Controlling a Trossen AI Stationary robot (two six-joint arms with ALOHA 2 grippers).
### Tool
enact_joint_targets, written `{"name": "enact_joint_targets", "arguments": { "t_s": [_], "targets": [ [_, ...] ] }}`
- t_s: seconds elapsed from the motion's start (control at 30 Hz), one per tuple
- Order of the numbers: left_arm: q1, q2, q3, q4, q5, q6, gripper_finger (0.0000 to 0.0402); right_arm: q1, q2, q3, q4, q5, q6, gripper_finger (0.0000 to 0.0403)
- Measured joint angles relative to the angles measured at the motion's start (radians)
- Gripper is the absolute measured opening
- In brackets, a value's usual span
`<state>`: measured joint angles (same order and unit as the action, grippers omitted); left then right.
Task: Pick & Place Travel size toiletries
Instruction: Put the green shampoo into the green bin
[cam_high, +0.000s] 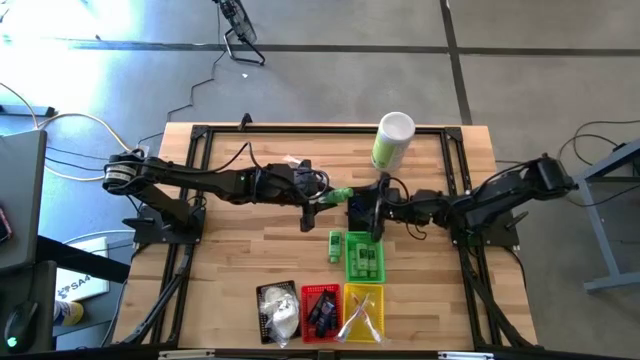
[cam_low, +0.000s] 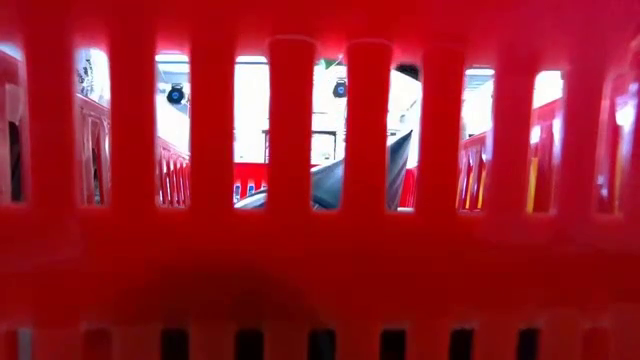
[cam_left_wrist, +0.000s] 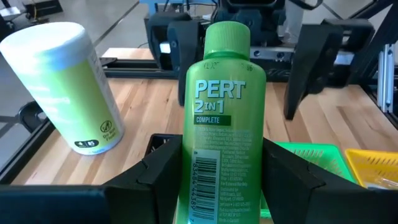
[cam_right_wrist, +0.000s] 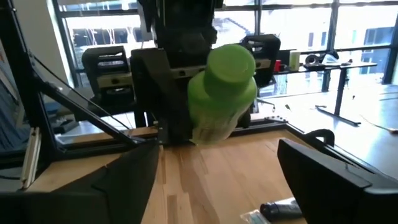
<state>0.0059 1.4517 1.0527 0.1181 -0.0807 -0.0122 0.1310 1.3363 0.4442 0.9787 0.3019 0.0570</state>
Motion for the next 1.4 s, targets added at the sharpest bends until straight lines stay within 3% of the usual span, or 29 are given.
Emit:
{"name": "enact_joint_targets", "arguments": {
  "t_s": [0.33, 0.5, 1.4],
  "targets": [
    [0.000, 0.000, 0.000, -0.009, 0.000, -0.004, 0.0180, -0.051, 0.149, 0.085, 0.104, -0.117, -0.007, 0.0326],
    [0.000, 0.002, 0.000, -0.018, 0.000, -0.004, 0.0180, -0.063, 0.191, 0.134, 0.103, -0.125, -0.033, 0.0325],
    [0.000, 0.001, 0.000, -0.060, 0.001, -0.023, 0.0180, -0.062, 0.190, 0.145, 0.109, -0.174, -0.036, 0.0261]
  ]
}}
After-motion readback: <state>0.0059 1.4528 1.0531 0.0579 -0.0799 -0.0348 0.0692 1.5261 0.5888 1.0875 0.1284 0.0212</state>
